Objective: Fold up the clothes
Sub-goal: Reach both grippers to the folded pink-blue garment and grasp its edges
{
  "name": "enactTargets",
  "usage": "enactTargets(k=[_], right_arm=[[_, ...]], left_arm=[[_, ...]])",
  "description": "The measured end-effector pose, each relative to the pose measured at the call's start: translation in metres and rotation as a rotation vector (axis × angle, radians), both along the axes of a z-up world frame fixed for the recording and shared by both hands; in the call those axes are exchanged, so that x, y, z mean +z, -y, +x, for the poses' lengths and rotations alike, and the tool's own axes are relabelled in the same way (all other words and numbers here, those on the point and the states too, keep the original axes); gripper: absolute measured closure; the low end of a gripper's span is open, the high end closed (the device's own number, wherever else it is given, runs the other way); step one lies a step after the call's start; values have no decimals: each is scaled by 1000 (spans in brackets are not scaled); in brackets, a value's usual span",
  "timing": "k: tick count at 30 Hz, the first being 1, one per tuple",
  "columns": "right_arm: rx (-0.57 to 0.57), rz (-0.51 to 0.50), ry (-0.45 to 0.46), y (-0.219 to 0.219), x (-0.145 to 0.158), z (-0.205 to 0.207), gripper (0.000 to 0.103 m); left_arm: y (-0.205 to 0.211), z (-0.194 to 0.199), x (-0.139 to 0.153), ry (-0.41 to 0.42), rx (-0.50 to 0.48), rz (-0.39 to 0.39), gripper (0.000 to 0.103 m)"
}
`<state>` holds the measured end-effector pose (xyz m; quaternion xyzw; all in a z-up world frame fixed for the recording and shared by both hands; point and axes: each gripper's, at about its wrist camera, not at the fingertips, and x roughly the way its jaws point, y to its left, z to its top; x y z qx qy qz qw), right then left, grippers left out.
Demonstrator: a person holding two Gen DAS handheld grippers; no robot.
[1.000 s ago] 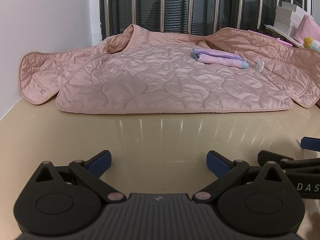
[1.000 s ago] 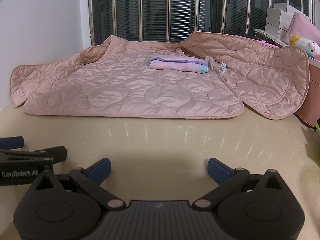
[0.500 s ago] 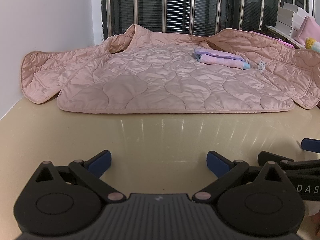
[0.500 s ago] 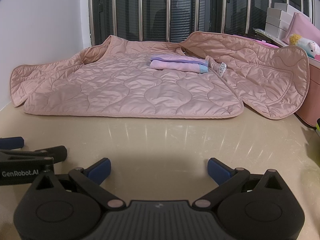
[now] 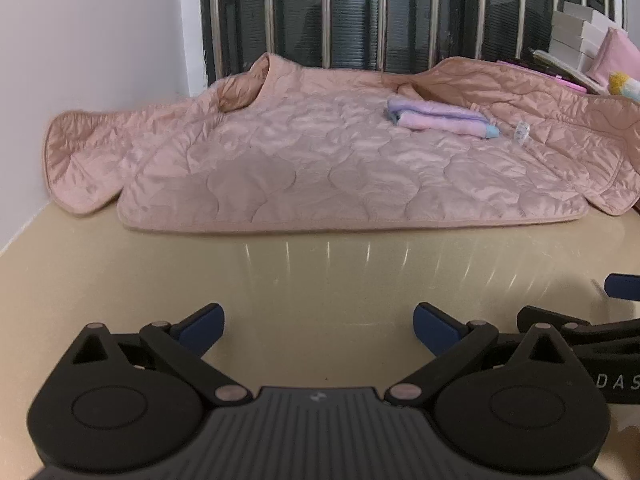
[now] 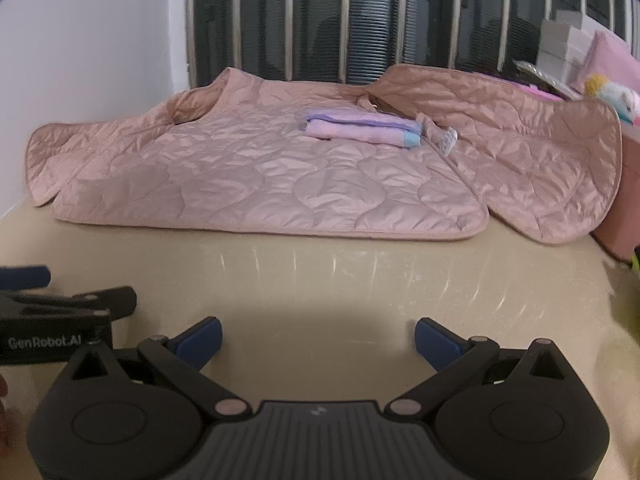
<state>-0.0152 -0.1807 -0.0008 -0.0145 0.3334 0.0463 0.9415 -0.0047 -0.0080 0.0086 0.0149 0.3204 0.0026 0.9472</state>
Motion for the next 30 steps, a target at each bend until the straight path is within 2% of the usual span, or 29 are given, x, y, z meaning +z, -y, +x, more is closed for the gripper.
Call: enactTargets(k=[4,7,9,13,15,18,19,20,23,27,29,30], right_arm=[[-49,123,85,27,23,1,0],[-70,252,129,53,44,21,1],[-78,214,156,57,55,49,2],[-101,155,186,63,72,116,18],[-133,194,172,71,71,154,23],[-192,337,134,93,62,208,36],[-196,355,123,98,57,223,39],[-199,371,112,103,52,237,39],[-210,398,80,115,36,277,40],[-216,428,45,124,17,310,44],[-218,417,16,125,6,325,52],[-217,430,3,125,0,328,68]], left_arm=[[3,-1,37,109,-33,-115,1],[11,24,67,183,-113,-181,1],[20,55,82,210,-141,-194,1],[39,140,97,188,-111,-234,1],[48,188,93,150,-89,-232,1],[56,249,78,94,-84,-221,1],[57,264,70,79,-84,-231,1],[58,279,62,64,-82,-241,1],[55,313,38,25,-47,-285,3],[52,346,11,-43,-3,-413,5],[54,358,-2,-78,-16,-475,15],[56,363,-8,-88,-23,-486,37]])
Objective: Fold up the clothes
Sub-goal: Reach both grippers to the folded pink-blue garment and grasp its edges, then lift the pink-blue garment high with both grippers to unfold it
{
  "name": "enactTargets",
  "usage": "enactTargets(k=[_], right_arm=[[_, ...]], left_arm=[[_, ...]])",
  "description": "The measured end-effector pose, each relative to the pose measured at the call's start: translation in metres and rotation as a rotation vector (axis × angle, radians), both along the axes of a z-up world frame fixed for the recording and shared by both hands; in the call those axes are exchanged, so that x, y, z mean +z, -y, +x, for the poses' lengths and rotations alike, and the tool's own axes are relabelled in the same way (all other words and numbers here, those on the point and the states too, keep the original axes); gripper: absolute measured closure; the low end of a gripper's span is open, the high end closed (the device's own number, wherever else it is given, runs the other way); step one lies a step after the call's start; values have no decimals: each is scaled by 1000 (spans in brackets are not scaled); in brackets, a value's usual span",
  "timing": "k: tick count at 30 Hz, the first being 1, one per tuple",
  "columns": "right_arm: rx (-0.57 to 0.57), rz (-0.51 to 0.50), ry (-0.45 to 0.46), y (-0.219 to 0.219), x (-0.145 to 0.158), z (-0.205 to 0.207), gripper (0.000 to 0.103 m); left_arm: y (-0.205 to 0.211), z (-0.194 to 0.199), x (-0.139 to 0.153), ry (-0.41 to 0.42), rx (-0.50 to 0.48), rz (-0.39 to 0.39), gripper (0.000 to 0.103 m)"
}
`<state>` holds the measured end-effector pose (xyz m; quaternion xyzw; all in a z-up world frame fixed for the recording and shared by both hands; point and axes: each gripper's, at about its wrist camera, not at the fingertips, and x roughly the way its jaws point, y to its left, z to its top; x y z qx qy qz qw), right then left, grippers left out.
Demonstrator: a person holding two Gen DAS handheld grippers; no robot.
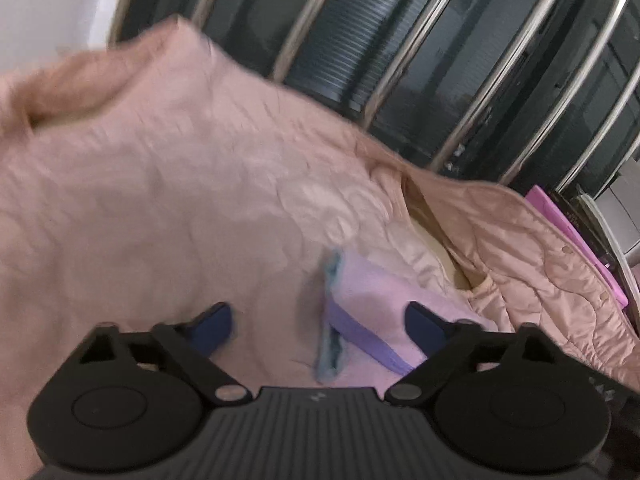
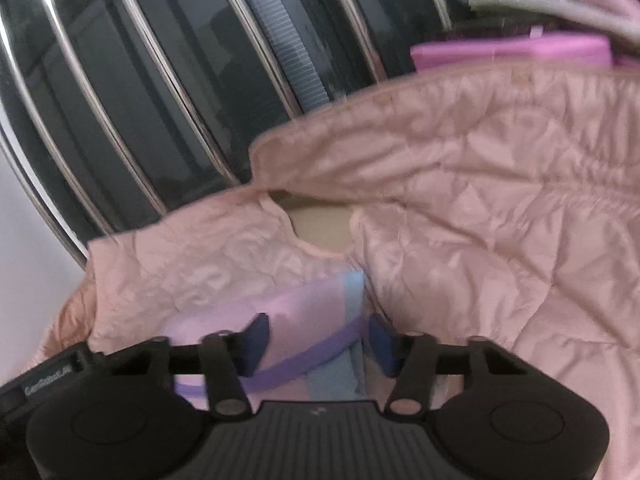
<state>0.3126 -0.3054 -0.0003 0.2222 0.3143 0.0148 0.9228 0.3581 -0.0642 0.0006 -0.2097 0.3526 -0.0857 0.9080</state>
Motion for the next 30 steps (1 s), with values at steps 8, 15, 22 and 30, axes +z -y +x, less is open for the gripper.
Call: enactTargets(k=[8,15,22,30], right_arm=[[125,-14,93,-16,29,-6,99],[241,145,285,-16,80,-38,100],[379,323,489,-11,121,-71,100],[427,312,580,-32,150,-98,100]], left_arm=[[2,-8,17,99,-72,-51,100],[-22,-41,83,290,-101,-224,100],[-55,-91,148,523,-71,-319,100],[-47,-119,182,619,-135,-333,100]])
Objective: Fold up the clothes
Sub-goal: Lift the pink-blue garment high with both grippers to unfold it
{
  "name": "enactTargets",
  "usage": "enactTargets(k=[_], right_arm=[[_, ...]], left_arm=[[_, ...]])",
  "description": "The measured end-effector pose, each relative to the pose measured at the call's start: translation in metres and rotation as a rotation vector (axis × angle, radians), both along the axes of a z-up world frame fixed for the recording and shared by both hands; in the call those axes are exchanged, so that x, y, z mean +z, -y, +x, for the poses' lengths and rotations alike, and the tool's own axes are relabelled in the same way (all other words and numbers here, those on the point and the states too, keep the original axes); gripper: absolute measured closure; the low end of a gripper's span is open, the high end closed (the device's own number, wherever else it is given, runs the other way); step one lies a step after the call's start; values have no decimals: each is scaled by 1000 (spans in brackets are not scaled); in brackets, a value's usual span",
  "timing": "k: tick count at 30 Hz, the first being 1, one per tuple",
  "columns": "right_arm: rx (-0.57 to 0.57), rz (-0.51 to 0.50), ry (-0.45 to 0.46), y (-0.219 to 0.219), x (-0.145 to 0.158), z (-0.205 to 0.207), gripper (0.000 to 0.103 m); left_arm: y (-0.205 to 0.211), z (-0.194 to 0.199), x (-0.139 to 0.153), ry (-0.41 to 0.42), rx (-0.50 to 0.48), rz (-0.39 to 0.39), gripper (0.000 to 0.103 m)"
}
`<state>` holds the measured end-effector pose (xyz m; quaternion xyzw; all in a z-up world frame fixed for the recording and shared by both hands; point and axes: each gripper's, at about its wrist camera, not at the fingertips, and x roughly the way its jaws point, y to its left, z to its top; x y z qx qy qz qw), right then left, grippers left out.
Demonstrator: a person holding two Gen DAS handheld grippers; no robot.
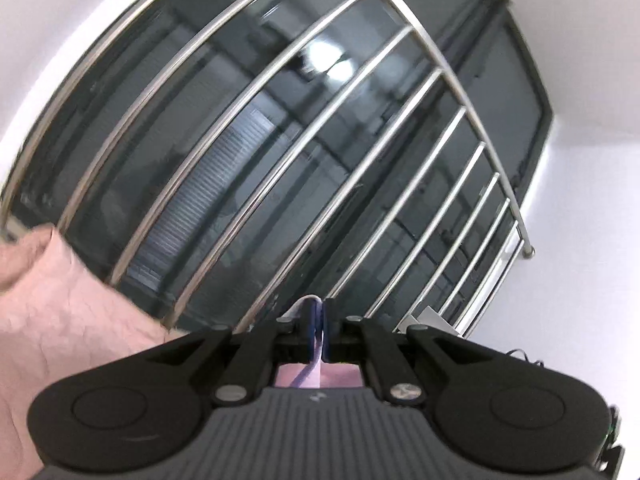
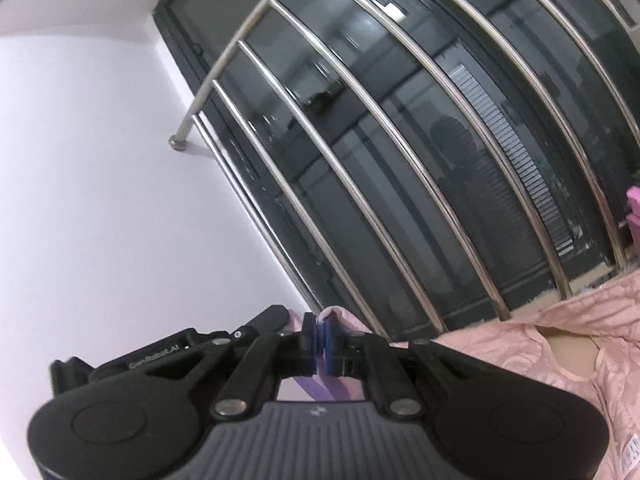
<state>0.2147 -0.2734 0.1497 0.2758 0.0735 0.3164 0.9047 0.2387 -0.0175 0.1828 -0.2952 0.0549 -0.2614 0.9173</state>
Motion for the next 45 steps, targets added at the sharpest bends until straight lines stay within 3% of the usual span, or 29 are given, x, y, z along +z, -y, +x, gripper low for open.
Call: enactTargets(k=[3,9,12,14,20,28,35,40,45], right_arm=[[-20,-17,28,-9,10,-18,100],[53,-138,-43,-45,25,-37,100],[95,-204,-97,-84,29,-37,100],[138,-240,-93,-108,32,-48,100],[117,-279,-4,-139,77,-110,100],[-77,-307,202,-113,189,-205,100],[-134,-293,339,-80,250,-285,100],[-183,-314,378,-66,273,-316,100],[-178,-335,320,-65,262,-295,100]], left_arm=[[3,-24,7,52,1,15,100],[-28,-89,3,-25,160,178,100],[-66,-118,-13,-142,231,143,100],[-85,-140,-16,-169,236,113,100],[-106,-191,32,-80,246,102,100],[-87,-236,148,144,186,109,100],[-58,-287,219,285,197,159,100],[-46,-312,232,310,188,161,100],[-35,-300,203,216,160,193,100]])
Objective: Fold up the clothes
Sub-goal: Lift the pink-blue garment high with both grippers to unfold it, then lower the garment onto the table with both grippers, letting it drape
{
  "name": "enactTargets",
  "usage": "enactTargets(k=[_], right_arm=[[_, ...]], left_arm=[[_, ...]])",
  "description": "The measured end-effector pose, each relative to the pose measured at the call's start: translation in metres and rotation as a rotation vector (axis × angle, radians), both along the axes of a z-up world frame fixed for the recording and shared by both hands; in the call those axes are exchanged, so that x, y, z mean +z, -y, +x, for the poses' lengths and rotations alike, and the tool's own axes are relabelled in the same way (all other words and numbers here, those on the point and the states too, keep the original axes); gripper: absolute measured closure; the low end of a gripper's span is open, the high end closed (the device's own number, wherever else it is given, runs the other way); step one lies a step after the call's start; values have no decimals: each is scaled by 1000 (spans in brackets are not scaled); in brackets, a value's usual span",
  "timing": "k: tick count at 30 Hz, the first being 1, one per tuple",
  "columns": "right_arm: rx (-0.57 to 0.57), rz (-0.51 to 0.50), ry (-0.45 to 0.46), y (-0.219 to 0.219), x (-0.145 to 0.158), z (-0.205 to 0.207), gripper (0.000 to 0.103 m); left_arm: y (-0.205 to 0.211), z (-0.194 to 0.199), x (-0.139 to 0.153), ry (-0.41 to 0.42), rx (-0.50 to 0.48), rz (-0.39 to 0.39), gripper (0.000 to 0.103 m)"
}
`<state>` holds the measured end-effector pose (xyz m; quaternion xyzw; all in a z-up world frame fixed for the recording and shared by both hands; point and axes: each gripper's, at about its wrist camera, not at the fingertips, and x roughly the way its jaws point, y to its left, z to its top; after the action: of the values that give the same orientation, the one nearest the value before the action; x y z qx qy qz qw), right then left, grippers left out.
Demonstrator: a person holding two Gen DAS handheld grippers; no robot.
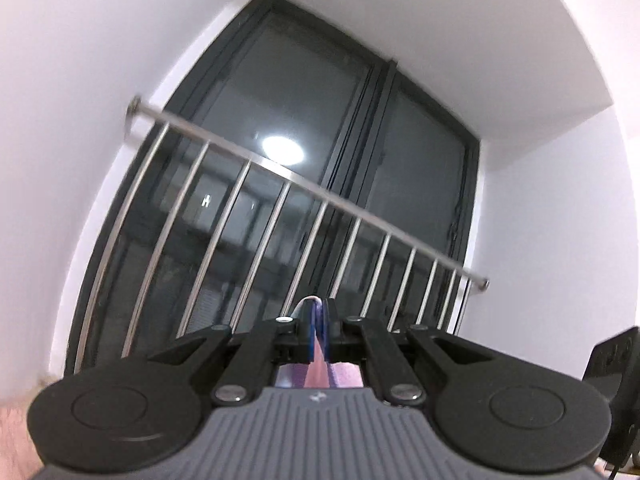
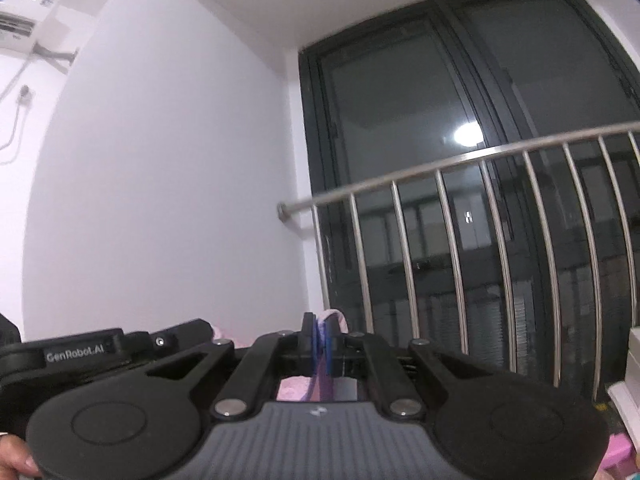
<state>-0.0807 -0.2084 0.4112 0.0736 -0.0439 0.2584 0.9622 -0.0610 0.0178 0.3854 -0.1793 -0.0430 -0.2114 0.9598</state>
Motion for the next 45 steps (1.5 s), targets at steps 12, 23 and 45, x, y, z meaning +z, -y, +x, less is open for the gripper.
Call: enactTargets(k=[12,23,45], right_arm=[[-27,-145,-428,-32,-136,166,84],[-70,-162,-822,4,-334,124,44],[0,-11,-871,73,-378,13,102]], left_arm=[[6,112,-170,-394,238,212,100],[-39,116,-319,-757,275,266,87],[92,-30,-356,-773,-336,426,101]])
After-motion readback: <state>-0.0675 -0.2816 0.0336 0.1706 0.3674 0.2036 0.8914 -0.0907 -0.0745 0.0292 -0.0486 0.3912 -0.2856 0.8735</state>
